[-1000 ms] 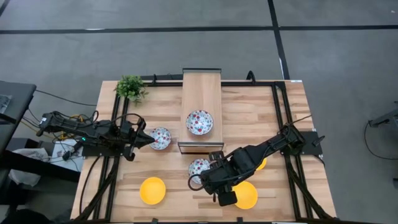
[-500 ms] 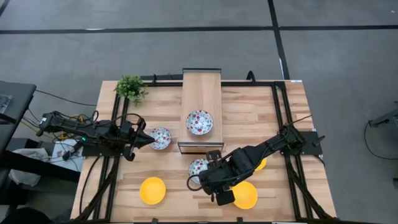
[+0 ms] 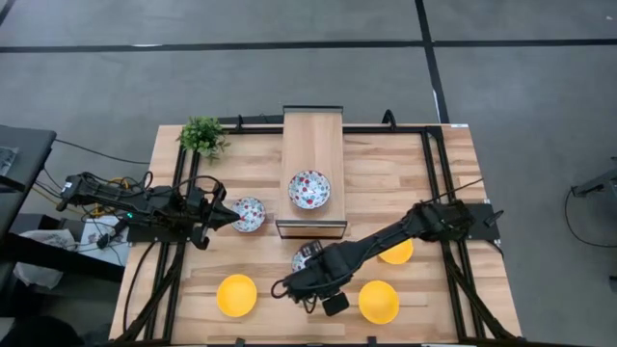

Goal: Pick & Place Mini bowls
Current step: Stack the bottom white patterned bowl on the white patterned bowl on the shelf

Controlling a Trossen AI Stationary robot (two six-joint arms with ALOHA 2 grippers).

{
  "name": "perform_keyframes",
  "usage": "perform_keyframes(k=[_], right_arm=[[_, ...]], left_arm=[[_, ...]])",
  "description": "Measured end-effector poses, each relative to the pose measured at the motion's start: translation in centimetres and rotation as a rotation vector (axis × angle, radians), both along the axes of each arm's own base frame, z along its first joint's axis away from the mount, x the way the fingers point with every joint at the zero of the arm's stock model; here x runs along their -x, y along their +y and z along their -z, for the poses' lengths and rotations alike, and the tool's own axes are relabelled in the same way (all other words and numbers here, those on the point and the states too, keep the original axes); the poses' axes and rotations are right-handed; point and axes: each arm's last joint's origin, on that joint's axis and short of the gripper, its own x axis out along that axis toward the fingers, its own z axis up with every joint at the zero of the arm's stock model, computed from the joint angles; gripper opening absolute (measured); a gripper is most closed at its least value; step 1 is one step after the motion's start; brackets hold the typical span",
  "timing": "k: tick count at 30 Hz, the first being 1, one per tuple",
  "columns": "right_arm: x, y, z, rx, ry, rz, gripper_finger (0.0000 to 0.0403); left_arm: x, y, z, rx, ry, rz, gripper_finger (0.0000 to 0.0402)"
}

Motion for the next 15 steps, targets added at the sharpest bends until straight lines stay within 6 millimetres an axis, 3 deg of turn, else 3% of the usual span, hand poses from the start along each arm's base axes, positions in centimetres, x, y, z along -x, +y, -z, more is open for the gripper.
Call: perform_keyframes(k=[11,15], right_arm=[[-0.9,-0.4,0.2,-0.048,-0.034,0.019,0.0169],[-1.0,-0.1,1.7,-0.036,0.008,0.046,0.0169]], left_arm=[[0.0,0.0,0.0,0.0,0.0,0.0,0.0017],[0.0,0.0,0.0,0.0,0.0,0.0,0.0017]])
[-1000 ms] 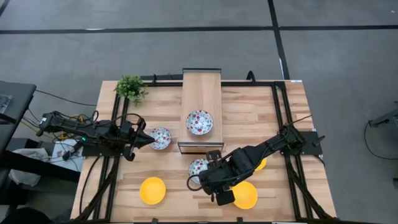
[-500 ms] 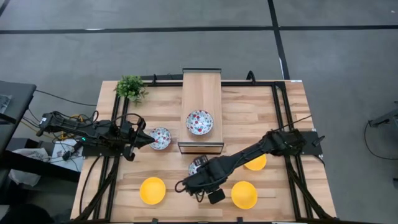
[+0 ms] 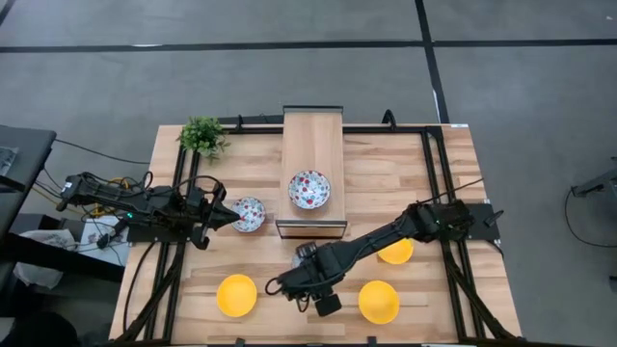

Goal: Pick & Place Mini bowls
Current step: Stack the bottom white patterned bowl on the white patterned bowl on the shelf

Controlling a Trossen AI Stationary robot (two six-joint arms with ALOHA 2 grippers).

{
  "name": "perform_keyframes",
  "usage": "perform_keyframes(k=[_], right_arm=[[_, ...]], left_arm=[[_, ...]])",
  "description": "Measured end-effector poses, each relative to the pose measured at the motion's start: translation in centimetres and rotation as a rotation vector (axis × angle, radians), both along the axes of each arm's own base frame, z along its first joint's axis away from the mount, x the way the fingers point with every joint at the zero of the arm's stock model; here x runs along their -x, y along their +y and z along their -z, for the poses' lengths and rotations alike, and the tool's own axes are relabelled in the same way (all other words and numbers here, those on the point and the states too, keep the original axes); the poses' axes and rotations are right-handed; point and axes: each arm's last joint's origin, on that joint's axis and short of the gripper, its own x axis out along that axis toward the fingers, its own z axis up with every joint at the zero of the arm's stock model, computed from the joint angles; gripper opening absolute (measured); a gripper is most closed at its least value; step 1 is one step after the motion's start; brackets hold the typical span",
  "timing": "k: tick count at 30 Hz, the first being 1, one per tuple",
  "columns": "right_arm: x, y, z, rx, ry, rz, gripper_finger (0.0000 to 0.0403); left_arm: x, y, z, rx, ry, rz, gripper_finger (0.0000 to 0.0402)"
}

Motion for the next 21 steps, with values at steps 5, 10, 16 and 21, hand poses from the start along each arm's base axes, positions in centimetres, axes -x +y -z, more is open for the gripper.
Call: perform_keyframes(k=[5,10,16,21], right_arm=[[-0.5,0.5,1.9,-0.001,0.028,0.005,0.0168],[-1.0,0.8,3.0,-0.004,0.031,0.021,0.0168],[-1.1,0.8,4.0,0.023,0.043,0.035,0.0168],[-1.3,0.9,4.0,0.016,0.031,0.04,0.0168]], left_arm=[[0.0,0.0,0.0,0.0,0.0,0.0,0.0017],[0.0,0.0,0.0,-0.002,0.006,0.003,0.0017],[-0.1,0.0,0.1,-0.004,0.013,0.004,0.0017],[-0.2,-0.1,0.2,-0.001,0.018,0.004,0.0017]])
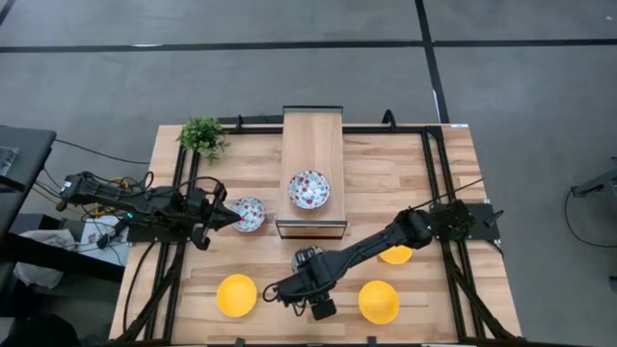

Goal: Pick & Place Mini bowls
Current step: Stack the bottom white patterned bowl on the white patterned bowl on the shelf

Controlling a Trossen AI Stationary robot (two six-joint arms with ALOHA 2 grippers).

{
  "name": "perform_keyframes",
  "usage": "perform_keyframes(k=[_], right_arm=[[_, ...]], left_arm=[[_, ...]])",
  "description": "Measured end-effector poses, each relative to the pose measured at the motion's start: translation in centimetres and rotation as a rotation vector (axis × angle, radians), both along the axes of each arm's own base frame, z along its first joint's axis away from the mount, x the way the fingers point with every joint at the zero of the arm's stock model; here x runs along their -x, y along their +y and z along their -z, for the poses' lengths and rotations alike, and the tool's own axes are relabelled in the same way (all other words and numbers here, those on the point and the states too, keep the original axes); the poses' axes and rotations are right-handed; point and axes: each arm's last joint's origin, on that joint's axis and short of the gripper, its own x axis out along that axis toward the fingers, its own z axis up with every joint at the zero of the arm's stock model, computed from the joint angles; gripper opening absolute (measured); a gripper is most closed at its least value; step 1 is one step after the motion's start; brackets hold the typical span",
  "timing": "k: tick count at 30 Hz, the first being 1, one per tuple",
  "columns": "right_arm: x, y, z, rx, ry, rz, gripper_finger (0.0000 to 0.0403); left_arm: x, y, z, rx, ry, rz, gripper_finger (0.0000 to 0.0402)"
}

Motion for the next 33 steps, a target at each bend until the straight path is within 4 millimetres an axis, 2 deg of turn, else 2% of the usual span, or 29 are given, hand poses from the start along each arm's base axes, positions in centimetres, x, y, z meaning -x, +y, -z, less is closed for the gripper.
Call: perform_keyframes(k=[17,33], right_arm=[[-0.1,0.5,-0.1,-0.023,-0.03,0.025,0.0122],[0.5,1.7,0.0,-0.031,-0.018,0.086,0.0159]], left_arm=[[0.0,0.0,0.0,0.054,0.01,0.007,0.0017],[0.0,0.0,0.0,0.055,0.01,0.007,0.0017]])
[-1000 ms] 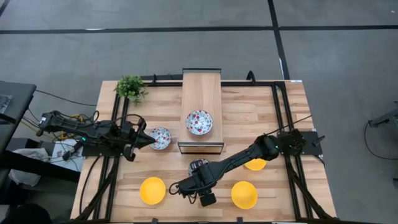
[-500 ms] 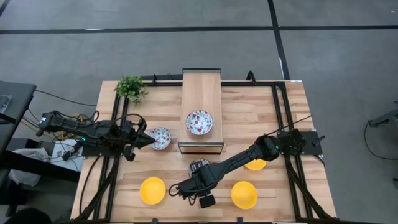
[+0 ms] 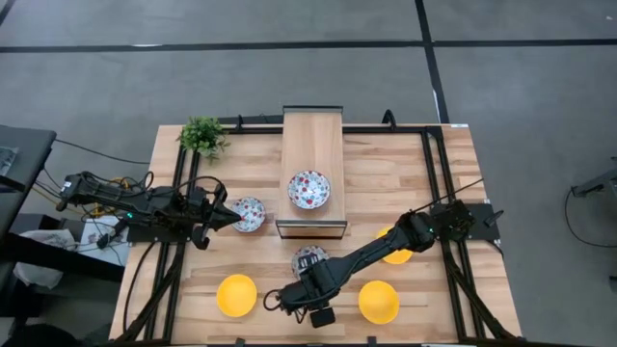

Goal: Pick & Place Mini bowls
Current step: Stack the bottom white patterned bowl on the white patterned bowl on the shelf

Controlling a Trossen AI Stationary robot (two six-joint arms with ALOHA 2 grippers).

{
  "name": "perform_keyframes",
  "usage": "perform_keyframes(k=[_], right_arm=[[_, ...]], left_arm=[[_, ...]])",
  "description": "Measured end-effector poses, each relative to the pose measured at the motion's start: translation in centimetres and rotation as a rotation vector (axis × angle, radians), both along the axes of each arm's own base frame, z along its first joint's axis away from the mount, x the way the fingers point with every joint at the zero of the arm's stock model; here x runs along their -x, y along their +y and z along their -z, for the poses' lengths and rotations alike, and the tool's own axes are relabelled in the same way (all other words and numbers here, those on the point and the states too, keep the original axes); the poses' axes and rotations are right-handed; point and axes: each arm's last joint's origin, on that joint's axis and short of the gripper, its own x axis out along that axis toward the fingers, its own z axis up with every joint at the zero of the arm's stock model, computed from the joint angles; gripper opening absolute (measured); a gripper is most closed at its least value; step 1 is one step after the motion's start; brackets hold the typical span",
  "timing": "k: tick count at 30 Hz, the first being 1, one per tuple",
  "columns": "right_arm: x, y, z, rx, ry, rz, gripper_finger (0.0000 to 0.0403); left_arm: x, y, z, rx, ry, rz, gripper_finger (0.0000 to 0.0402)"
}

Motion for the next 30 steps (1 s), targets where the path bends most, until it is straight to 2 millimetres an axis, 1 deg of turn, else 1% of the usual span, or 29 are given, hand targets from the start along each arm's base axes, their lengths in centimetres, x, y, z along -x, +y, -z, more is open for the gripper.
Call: perform_keyframes(k=[6,10,17,27,30], right_arm=[[0.0,0.0,0.0,-0.01,0.005,0.015,0.0151],[0.2,0.1,-0.3,-0.051,0.032,0.043,0.0146],[0.4,0.2,-0.4,-0.092,0.062,0.041,0.0152],[1.4,2.0,-0.4,-0.129,0.087,-0.029,0.0159],[1.5,2.2,-0.5,-0.139,0.093,-0.013,0.0158]], left_arm=[[0.0,0.0,0.0,0.0,0.0,0.0,0.0017],[0.0,0.0,0.0,0.0,0.0,0.0,0.0017],[0.0,0.0,0.0,0.0,0.0,0.0,0.0017],[0.0,0.0,0.0,0.0,0.0,0.0,0.0017],[0.0,0.0,0.0,0.0,0.0,0.0,0.0017]])
